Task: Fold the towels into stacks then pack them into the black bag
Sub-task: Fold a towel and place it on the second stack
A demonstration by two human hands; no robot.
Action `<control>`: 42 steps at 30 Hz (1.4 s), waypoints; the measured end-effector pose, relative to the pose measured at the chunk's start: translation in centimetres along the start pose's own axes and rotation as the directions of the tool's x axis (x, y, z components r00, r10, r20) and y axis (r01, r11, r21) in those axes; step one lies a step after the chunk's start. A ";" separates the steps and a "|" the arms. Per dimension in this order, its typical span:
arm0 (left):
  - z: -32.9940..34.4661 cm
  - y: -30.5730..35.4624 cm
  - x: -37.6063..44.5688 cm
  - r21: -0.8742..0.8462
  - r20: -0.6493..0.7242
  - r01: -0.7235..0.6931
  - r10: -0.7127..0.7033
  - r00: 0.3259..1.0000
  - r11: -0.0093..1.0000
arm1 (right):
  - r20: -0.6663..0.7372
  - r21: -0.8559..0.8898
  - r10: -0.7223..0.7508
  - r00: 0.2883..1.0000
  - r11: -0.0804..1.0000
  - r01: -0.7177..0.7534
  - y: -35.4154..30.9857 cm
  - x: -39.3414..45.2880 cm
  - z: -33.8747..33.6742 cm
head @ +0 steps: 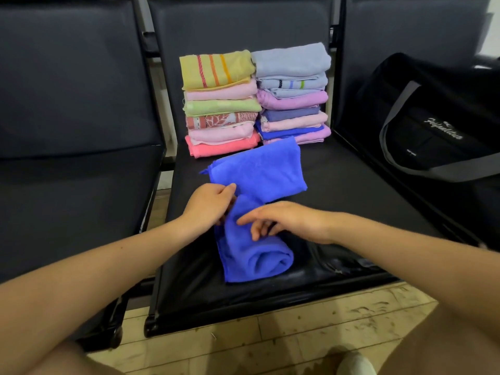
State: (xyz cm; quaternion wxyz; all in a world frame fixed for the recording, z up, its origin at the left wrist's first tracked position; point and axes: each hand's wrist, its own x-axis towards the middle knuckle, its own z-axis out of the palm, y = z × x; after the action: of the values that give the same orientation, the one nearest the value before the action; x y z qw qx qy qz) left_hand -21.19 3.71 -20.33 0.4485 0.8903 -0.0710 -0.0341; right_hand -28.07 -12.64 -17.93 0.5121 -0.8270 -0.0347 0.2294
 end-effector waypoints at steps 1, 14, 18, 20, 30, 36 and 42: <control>-0.3 -0.1 0.4 0.056 -0.035 -0.046 0.048 0.998 0.997 | 0.019 -0.057 -0.012 1.000 0.998 0.013 0.1 0.3 0.5; -1.4 -1.3 4.8 -0.066 -0.159 -0.140 0.128 0.979 0.988 | -0.360 -0.415 0.194 0.913 0.843 -0.343 3.1 2.8 1.5; -0.8 -0.9 5.1 -0.249 -0.068 0.008 -0.026 0.997 0.968 | -0.201 0.010 0.139 0.970 0.990 -0.140 2.7 2.6 1.0; -0.8 -0.6 5.5 -0.301 -0.070 0.036 -0.060 0.996 0.953 | -0.110 0.105 0.025 0.994 0.994 -0.013 1.5 1.6 -0.2; -0.6 -0.2 6.4 -0.365 0.043 0.080 -0.069 0.997 0.928 | -0.172 -0.186 -0.308 0.936 0.943 0.276 -4.2 1.0 -8.1; 0.2 1.3 6.3 -0.540 0.069 0.251 -0.255 0.965 0.804 | -0.145 -0.622 -0.248 0.958 0.776 0.107 -4.3 6.3 -10.6; 0.3 1.6 5.6 -0.311 -0.015 -0.112 0.113 0.993 0.944 | -0.089 -0.681 -0.272 0.958 0.719 0.141 -4.4 8.7 -11.0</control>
State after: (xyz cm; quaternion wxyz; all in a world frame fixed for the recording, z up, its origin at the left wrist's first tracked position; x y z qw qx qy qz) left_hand -15.85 1.67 -19.22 0.5844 0.8029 -0.1161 -0.0203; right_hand -14.95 -17.16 -13.11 0.2055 -0.9633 -0.1597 0.0658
